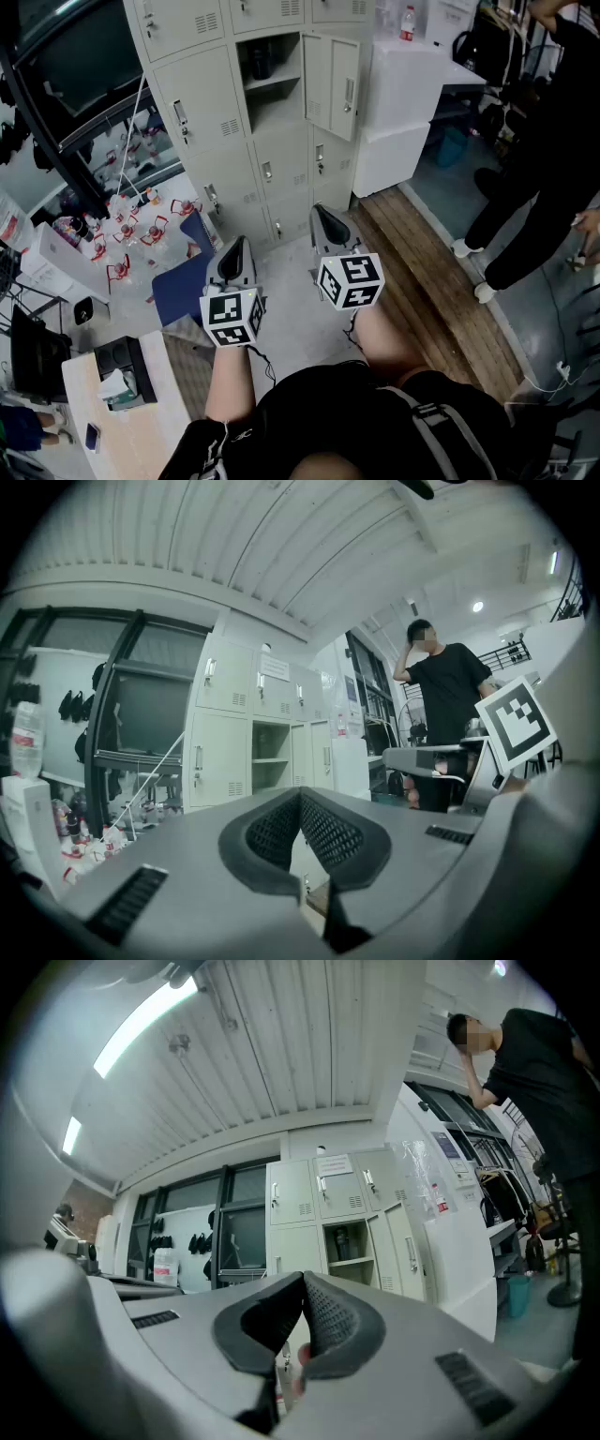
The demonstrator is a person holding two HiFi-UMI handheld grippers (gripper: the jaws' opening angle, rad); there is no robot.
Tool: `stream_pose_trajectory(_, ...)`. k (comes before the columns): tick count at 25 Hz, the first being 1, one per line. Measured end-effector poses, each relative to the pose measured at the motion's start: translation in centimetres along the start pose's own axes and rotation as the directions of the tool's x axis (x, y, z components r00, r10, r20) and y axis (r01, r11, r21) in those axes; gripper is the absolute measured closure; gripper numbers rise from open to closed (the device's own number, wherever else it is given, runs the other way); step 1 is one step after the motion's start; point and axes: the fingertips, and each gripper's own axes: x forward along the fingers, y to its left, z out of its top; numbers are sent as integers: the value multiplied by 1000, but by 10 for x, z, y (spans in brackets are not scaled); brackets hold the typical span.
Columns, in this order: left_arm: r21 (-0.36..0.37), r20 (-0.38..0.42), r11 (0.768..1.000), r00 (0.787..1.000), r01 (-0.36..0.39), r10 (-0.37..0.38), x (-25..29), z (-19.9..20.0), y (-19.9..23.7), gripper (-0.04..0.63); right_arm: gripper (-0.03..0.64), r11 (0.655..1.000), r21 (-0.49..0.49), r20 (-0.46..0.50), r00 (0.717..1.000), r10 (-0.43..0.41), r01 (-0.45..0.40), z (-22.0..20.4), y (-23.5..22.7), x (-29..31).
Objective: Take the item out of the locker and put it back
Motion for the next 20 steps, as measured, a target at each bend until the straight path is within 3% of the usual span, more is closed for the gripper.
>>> stream_pose_trajectory(8,-35,15,999,1000,-6,7,-9,-3,2,584,604,999,-22,-4,1000,30,-31,-5,12,-5)
stream_pose_trajectory(20,-26,48,1000,999,11,-10,-17,-2,26,584,603,1000,-24,9,1000,-6,6,-12,31,-3)
